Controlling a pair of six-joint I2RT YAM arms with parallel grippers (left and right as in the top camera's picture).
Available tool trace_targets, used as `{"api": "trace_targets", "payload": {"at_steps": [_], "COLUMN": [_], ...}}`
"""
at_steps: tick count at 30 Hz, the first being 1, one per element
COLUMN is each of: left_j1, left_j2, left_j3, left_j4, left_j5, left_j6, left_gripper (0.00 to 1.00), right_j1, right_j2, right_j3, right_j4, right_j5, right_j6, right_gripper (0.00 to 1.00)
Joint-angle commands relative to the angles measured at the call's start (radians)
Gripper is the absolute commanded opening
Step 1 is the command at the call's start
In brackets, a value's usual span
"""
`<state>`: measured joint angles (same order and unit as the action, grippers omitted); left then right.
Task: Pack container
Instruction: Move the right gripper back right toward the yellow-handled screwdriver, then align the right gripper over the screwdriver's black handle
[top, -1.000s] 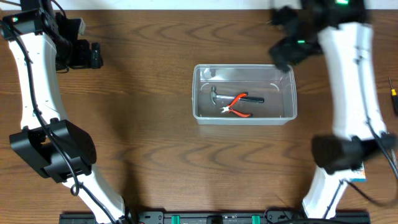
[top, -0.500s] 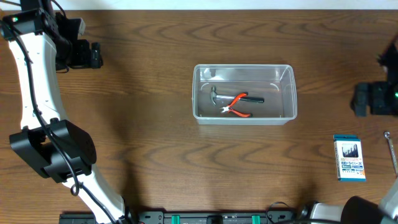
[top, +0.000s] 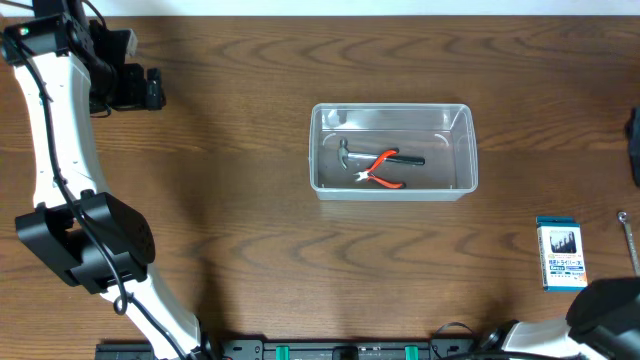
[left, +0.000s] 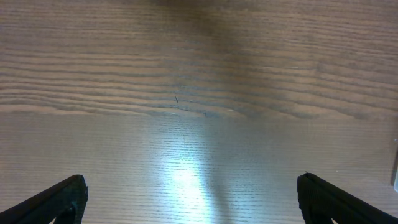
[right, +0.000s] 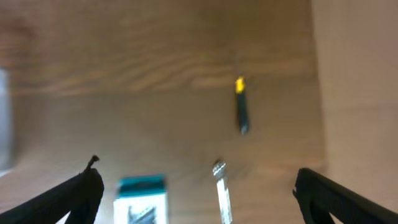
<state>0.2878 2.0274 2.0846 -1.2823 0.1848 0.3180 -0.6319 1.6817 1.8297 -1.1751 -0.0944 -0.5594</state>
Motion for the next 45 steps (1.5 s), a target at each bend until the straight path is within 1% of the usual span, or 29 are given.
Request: {"api": "trace_targets", "payload": {"at_steps": [1,4,9,12,16,23,27,32,37,45], "left_j1": [0.003,0.003,0.003,0.003,0.003,0.003,0.003,0.003,0.003,0.003], "left_j2": [0.011,0.011,0.011,0.011,0.011,0.011,0.011,0.011,0.011,0.011], "left_j3": [-0.007,-0.007,-0.007,-0.007,-0.007,-0.007,-0.007,-0.007,-0.007,-0.007], "left_j4": [-0.003,-0.003,-0.003,-0.003,-0.003,-0.003,-0.003,-0.003,-0.003,-0.003], "left_j5": [0.013,0.013,0.013,0.013,0.013,0.013,0.013,0.013,0.013,0.013], "left_j6": [-0.002,-0.002,-0.001,-0.002,-0.002,-0.002,-0.002,-0.002,-0.002,-0.002], "left_gripper": [0.98,0.98,0.98,0.98,0.98,0.98,0.98,0.98,0.98,0.98], "right_j1": [-0.002,-0.002,0.0,0.004,0.001,-0.036,-0.062,-0.107,-0.137,-0.122], "right_j2": [0.062,0.121,0.212,0.259,0.335,0.447,0.464,0.467,0.479,0.537], "right_j3": [0.003,0.003,0.003,0.016,0.049,0.125,0.126,0.126,0.126,0.126], "right_j4": [0.031,0.017,0.002,0.001,-0.009,-0.027,-0.014,0.002,0.024,0.041], "right_j5": [0.003,0.003,0.004,0.021,0.035,0.039,0.047,0.05,0.05,0.092], "right_j6": [-0.15,-0.148,-0.052,-0.039,-0.041,-0.14,-0.188,-0.189,-0.135,-0.047], "right_gripper": [0.99,0.99,0.99,0.99,0.99,0.99,0.99,0.99,0.99,0.99]}}
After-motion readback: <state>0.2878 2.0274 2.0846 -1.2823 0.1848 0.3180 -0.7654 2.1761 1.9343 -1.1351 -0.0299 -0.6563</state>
